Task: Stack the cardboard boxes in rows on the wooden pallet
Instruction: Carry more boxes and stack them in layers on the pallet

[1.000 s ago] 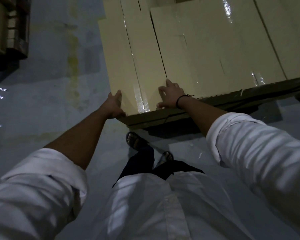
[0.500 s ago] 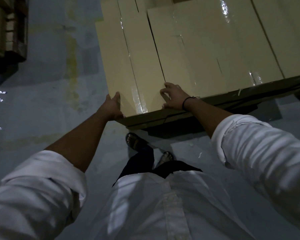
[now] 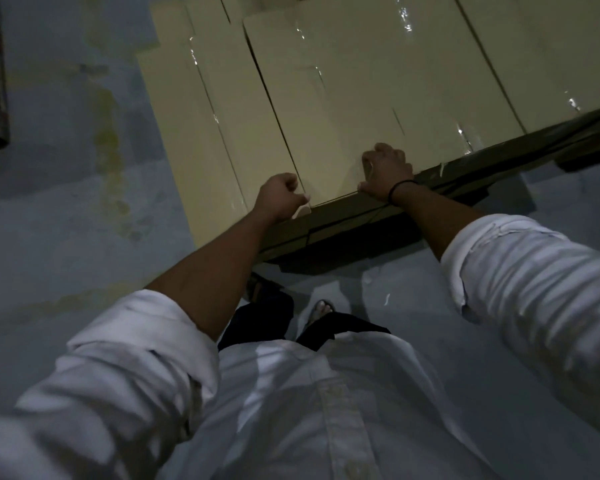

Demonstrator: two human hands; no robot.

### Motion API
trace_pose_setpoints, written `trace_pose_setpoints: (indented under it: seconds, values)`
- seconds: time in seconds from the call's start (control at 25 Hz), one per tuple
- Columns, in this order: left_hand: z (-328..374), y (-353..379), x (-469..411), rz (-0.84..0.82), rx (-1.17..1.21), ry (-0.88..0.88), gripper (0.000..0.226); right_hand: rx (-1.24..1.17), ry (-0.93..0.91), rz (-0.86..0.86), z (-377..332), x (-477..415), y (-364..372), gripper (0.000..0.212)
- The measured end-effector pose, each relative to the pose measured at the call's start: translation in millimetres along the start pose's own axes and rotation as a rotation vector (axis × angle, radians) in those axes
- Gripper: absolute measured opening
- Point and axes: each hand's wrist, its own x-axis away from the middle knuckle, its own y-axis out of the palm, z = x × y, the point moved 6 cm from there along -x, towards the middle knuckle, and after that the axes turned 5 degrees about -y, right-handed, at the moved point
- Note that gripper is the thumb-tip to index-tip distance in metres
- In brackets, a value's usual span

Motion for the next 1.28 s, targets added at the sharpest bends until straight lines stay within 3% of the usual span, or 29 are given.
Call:
trace_pose_setpoints:
  seconds: [0.16, 0.28, 0.4, 0.48, 0.64, 0.84, 1.0, 1.2, 1.28]
  values:
    - [9.0, 10.7, -14.8, -0.041, 0.132, -0.049, 0.025, 0.012, 0.000, 0.030, 7.6, 0.8, -0.9, 0.070]
    - [23.3, 11.4, -14.0, -0.002, 0.103, -0.072, 0.022, -0.009, 0.033, 0.047, 15.0, -2.4, -2.2, 0.072]
    - [33.2, 13.0, -13.4, 0.048, 0.080, -0.100, 0.074, -0.050, 0.117, 0.039, 29.4, -7.0, -2.9, 0.088]
    - [38.0, 14.8, -14.3, 0.084, 0.085, -0.106, 0.081, -0.106, 0.181, 0.040, 42.0, -8.1, -6.5, 0.095]
    - [39.8, 14.6, -15.9, 0.119, 0.105, -0.140, 0.069, -0.084, 0.184, 0.037, 53.7, -12.3, -18.7, 0.090]
    - [40.0, 11.0, -16.4, 0.119, 0.161, -0.178, 0.032, -0.074, 0.141, 0.002, 60.8, -17.5, -24.7, 0.087]
    - [37.6, 13.2, -16.1, 0.128, 0.146, -0.204, 0.051, -0.062, 0.107, -0.001, 64.7, -16.2, -23.2, 0.086]
    - [33.4, 12.1, -20.1, 0.130, 0.133, -0.205, 0.018, -0.062, 0.096, 0.009, 66.6, -15.3, -22.6, 0.081]
    - [35.4, 12.2, -18.5, 0.128, 0.110, -0.191, 0.015, -0.049, 0.095, 0.009, 67.4, -14.1, -22.8, 0.080]
